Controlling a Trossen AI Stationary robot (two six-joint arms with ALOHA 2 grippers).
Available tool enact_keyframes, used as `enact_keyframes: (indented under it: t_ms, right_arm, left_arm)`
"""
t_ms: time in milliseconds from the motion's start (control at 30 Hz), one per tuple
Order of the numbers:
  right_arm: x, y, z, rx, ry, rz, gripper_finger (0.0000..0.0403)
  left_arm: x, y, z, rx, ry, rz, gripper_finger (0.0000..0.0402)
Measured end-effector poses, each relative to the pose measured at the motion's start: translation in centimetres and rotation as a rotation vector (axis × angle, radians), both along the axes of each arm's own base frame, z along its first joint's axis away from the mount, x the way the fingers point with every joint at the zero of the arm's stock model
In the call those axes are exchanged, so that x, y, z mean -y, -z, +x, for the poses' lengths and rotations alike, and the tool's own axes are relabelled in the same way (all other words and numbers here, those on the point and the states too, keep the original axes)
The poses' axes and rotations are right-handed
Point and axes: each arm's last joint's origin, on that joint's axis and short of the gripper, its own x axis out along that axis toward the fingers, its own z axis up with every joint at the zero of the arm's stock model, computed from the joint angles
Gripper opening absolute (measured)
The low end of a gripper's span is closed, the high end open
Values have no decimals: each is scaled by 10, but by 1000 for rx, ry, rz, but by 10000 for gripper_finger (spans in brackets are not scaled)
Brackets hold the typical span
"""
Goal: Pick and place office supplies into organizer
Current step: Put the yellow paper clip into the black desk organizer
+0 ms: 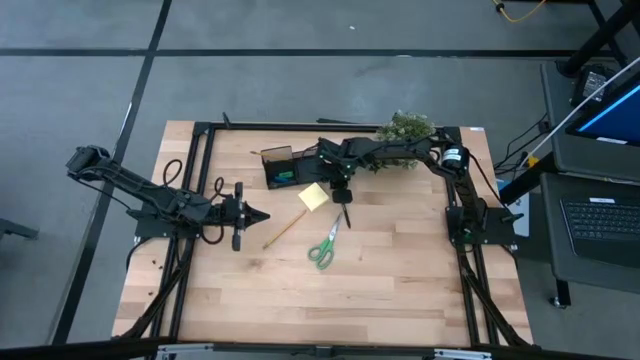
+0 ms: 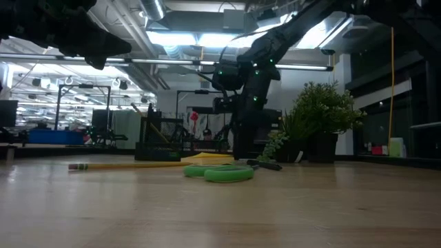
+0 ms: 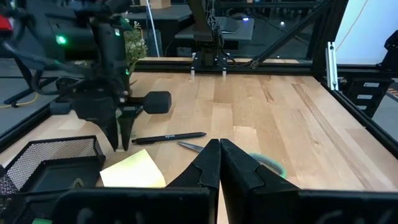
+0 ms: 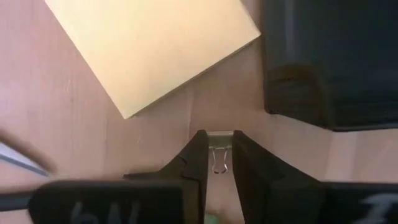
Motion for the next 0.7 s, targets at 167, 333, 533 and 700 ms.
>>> enact_keyframes:
  t_ms: [167,333,533,700]
  right_arm:
    - [0,-10,4,5,7,3,55]
    - [-4,-17,5,-11,13,17,55]
    - [-19,-28,12,-14,-11,26,58]
    - [-33,-41,23,24,-43,17,56]
  left_arm:
    - [1,-1,-1,5,35,-8,2]
    - [0,-5,-3,34,52,-16,2]
    - [-2,-11,-8,77,55,-10,3]
    - [-3,-13,-12,83,54,-12,2]
